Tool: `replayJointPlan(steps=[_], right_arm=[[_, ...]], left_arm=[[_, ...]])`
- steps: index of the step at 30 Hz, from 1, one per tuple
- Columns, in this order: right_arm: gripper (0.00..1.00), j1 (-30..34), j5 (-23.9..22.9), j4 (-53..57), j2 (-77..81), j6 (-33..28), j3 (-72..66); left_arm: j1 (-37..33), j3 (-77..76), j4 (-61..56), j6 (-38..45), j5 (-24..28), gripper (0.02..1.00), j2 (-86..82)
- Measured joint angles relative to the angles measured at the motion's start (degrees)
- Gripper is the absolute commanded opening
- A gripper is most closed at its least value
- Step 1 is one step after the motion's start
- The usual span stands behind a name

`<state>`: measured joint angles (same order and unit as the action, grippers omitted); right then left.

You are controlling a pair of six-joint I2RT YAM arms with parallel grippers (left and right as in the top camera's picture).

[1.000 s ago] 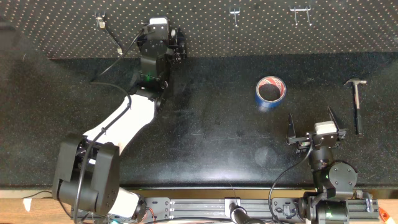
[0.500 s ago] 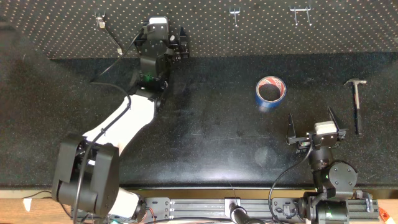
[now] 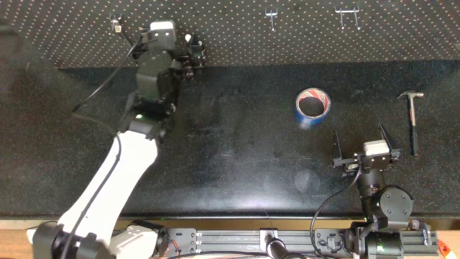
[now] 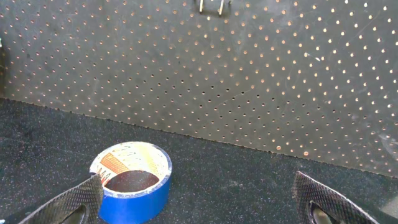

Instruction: Place Tools Onto Pegboard

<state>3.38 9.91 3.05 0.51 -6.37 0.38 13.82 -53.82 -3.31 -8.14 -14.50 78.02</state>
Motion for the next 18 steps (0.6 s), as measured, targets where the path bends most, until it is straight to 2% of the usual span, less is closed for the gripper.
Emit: replayJointPlan(steps=[4,8,12,18], right_arm=[[0.993,0.0,0.0,0.0,0.0,0.0,0.0],[0.993,0.0,0.0,0.0,0.0,0.0,0.0],[0.993,0.0,0.0,0.0,0.0,0.0,0.0],[0.993,0.0,0.0,0.0,0.0,0.0,0.0]], left_arm=[[-2.3,0.9,4.6,0.0,0.2,0.996,-6.9],[-5.9,8.9,4.1,0.0,4.0,0.996,-16.2],[-8.6,19.5,0.3,0.0,6.9,0.996,-25.1],[-12.3,32.7,-4.7,-2.2,8.4,0.996,-39.1]])
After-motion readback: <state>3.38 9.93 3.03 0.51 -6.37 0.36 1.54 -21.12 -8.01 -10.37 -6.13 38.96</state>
